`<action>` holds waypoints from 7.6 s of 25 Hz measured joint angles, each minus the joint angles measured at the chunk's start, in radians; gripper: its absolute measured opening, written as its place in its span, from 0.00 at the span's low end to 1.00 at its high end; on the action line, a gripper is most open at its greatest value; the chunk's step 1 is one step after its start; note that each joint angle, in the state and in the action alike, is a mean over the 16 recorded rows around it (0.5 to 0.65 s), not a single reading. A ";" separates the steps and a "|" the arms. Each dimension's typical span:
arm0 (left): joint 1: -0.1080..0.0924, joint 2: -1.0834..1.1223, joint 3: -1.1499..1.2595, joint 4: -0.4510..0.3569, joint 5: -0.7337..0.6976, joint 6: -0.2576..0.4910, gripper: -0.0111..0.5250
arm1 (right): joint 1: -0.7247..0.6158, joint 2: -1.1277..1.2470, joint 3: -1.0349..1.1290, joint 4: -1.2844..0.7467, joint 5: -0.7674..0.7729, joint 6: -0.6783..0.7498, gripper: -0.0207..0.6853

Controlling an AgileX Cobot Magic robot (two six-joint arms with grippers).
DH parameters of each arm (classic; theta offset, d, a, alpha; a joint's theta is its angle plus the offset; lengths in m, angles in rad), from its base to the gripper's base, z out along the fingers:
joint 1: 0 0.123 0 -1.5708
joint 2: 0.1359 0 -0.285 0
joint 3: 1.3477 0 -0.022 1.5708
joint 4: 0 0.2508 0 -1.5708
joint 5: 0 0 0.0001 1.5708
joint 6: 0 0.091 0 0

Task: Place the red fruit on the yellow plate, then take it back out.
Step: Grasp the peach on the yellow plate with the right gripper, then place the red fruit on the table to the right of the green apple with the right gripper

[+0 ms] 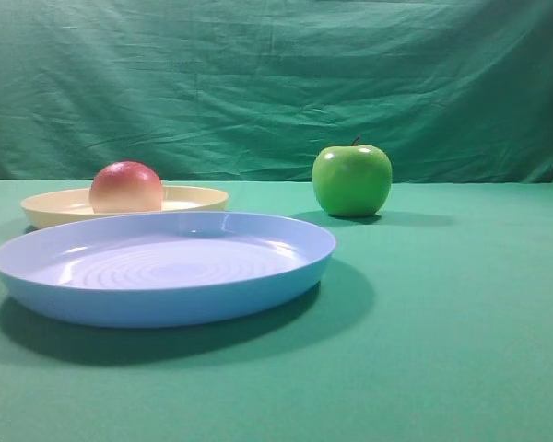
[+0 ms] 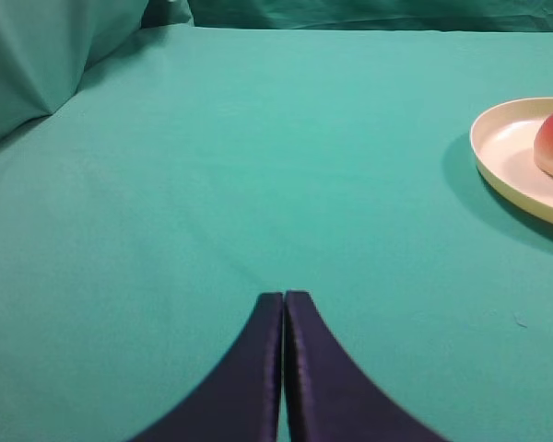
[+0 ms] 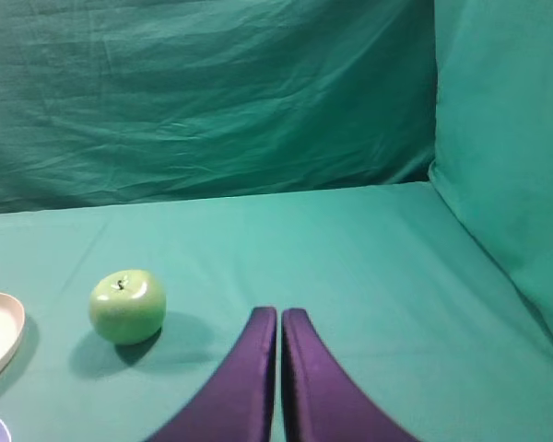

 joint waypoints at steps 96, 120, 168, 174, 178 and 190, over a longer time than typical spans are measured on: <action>0.000 0.000 0.000 0.000 0.000 -0.002 0.02 | 0.507 1.497 -1.043 0.278 0.118 -0.492 0.08; 0.000 0.000 0.000 0.000 0.000 -0.002 0.02 | 0.579 2.107 -1.444 0.427 -0.088 -0.642 0.94; 0.000 0.000 0.000 0.000 0.000 -0.002 0.02 | 0.159 1.237 -0.539 0.331 0.141 -0.410 0.30; 0.000 0.000 0.000 0.000 0.000 -0.002 0.02 | 0.096 1.172 -0.274 0.329 -0.027 -0.403 0.31; 0.000 0.000 0.000 0.000 0.000 -0.001 0.02 | 0.075 1.172 -0.185 0.329 -0.101 -0.402 0.39; 0.000 0.000 0.000 0.000 0.000 -0.001 0.02 | 0.068 1.178 -0.164 0.324 -0.118 -0.401 0.86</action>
